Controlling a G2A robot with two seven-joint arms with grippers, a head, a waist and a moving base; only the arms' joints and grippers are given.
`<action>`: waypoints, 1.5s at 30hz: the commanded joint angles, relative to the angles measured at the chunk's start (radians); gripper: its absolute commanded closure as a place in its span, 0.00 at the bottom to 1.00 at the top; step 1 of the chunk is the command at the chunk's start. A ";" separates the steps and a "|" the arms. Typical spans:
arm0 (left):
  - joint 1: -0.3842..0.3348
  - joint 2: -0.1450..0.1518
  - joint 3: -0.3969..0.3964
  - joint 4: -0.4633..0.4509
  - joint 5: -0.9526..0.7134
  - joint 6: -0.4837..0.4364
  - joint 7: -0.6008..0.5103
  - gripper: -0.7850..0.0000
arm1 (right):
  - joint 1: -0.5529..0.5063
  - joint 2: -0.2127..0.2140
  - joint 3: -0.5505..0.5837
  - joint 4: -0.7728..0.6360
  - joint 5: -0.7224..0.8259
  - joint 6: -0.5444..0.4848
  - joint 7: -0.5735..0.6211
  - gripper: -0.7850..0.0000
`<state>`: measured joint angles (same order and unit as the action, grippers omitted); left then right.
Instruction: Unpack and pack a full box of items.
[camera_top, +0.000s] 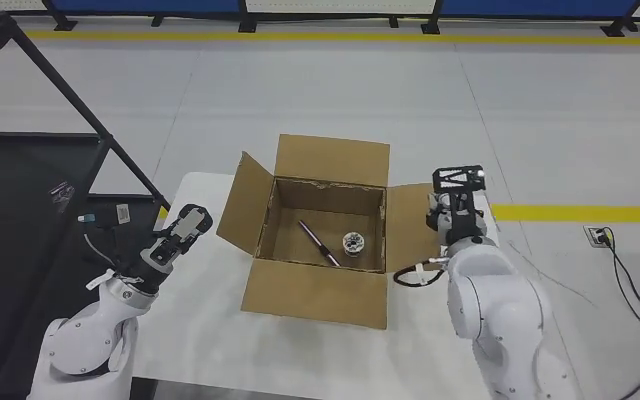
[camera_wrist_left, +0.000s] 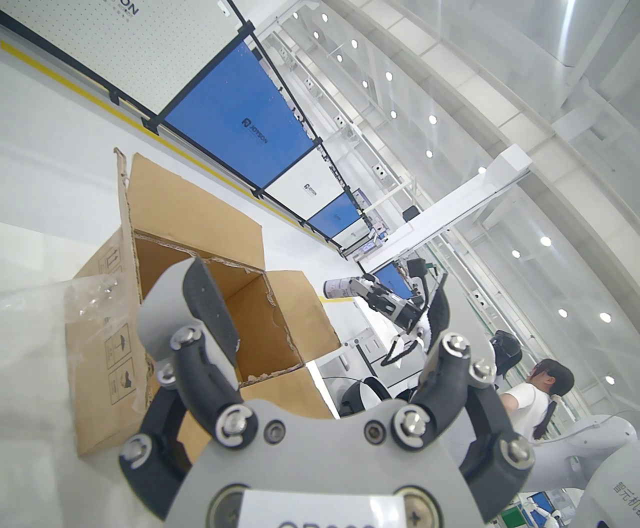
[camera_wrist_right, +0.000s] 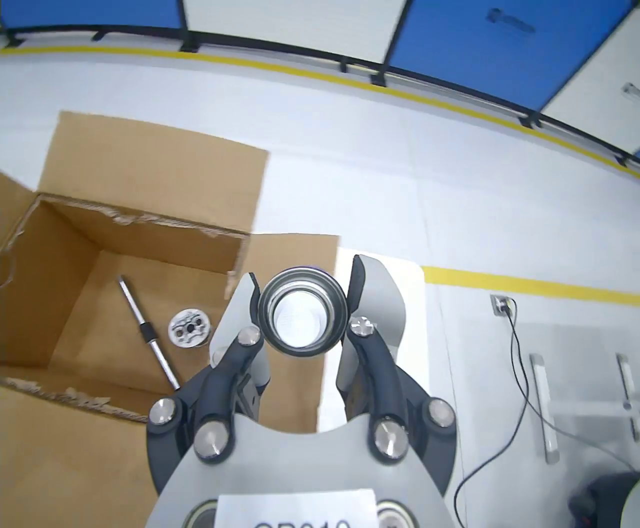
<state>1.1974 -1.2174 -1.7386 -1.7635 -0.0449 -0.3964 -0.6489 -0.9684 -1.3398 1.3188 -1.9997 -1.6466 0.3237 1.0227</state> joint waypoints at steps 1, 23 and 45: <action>0.000 0.000 0.000 0.000 0.000 0.000 0.000 0.00 | -0.010 0.001 0.039 0.014 0.002 0.008 0.020 1.00; 0.000 0.000 0.000 0.000 0.000 0.000 0.000 0.00 | 0.197 -0.003 0.202 0.849 0.303 -0.125 -0.218 1.00; 0.000 0.000 0.000 0.000 0.000 0.000 0.000 0.00 | 0.130 0.007 0.203 0.552 0.233 -0.018 -0.213 0.00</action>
<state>1.1974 -1.2174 -1.7386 -1.7635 -0.0449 -0.3964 -0.6489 -0.8299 -1.3329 1.5247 -1.3910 -1.3980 0.2924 0.8024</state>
